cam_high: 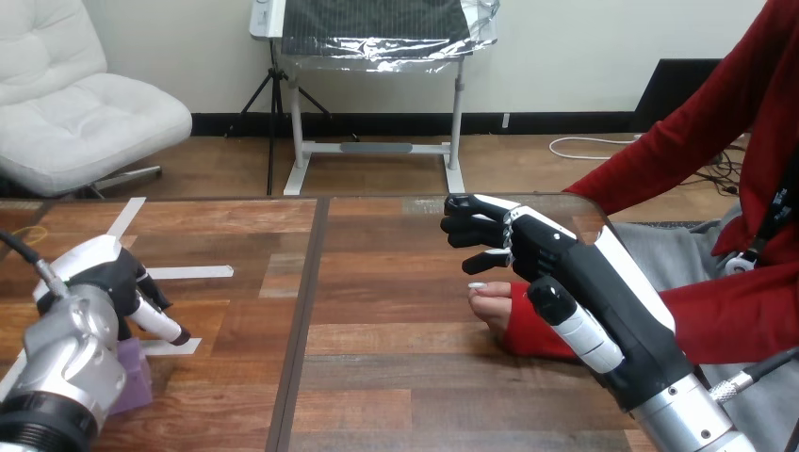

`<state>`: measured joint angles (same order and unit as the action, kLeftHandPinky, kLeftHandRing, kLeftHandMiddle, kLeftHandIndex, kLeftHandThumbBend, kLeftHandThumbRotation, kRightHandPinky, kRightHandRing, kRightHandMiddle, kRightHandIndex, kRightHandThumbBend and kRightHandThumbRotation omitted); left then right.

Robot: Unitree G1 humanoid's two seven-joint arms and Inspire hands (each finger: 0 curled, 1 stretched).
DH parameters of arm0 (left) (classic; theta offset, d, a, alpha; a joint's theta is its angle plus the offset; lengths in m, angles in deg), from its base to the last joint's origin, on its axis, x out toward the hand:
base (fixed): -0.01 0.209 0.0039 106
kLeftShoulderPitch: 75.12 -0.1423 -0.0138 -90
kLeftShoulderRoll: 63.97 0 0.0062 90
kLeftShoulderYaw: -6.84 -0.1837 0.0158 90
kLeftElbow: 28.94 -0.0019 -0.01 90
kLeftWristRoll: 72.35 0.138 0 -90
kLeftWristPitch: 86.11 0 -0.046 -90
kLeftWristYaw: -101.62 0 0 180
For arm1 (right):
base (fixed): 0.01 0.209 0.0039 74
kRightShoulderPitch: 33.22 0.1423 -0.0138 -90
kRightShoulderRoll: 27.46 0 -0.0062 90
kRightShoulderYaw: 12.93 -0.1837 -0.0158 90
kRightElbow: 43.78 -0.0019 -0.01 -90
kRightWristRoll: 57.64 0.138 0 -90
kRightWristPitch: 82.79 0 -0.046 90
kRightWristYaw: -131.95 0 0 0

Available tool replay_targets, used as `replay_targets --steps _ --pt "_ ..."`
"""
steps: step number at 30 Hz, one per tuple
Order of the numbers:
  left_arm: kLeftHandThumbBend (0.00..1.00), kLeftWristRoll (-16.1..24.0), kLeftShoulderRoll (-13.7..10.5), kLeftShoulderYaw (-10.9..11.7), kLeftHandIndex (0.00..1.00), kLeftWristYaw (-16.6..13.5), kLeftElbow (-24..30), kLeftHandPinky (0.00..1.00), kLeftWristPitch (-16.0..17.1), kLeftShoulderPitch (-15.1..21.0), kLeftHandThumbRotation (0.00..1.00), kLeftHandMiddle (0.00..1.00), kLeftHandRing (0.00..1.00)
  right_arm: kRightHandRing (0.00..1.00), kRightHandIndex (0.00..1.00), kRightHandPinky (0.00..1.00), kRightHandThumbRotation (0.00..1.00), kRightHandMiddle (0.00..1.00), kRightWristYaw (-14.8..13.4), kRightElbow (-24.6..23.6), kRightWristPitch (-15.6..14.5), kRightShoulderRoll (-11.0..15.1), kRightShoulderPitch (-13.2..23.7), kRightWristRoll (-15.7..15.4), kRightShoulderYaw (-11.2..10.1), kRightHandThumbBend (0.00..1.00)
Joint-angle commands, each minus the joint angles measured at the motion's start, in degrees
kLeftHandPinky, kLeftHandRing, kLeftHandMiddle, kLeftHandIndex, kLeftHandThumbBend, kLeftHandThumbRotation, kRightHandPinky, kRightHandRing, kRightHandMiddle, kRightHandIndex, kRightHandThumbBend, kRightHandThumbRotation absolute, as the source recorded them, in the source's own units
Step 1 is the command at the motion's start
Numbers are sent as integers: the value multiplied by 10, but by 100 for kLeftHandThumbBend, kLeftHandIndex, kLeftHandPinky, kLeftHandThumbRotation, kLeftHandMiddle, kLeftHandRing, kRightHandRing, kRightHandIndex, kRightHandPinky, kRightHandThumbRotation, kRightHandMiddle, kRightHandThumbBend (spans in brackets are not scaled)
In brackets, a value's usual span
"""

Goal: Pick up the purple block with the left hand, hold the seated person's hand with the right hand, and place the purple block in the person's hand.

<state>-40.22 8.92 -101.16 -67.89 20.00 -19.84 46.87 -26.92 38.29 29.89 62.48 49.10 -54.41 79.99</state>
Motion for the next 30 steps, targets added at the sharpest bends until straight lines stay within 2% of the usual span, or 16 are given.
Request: replay_targets --steps 1,5,10,13,17,25,30 --pt "72 17 -22 -10 55 22 44 20 7 22 0 43 30 79 82 70 100 80 -9 -14 5 -2 26 0 -9 98" --pt "76 31 -30 -19 61 39 56 18 1 21 0 42 27 79 82 70 100 80 -8 -12 7 -2 27 0 -10 99" --pt "80 42 -40 -20 66 61 89 16 -5 12 0 40 25 79 82 70 100 80 -8 -12 7 -1 26 1 -10 99" --pt "82 46 -48 -20 69 74 107 19 -5 8 0 45 30 79 82 69 100 80 -9 -13 7 -1 26 -1 -11 99" --pt "84 50 -56 -18 72 88 124 28 -3 4 0 56 44 79 82 69 100 80 -12 -14 7 -2 26 -5 -11 99" --pt "87 69 -80 -21 74 119 171 38 12 -9 4 64 54 78 81 69 100 79 -11 -14 6 -2 25 -4 -11 99" --pt "90 78 -89 -17 75 142 204 52 4 -15 9 72 66 79 82 69 100 80 -8 -13 5 -2 27 0 -10 98"
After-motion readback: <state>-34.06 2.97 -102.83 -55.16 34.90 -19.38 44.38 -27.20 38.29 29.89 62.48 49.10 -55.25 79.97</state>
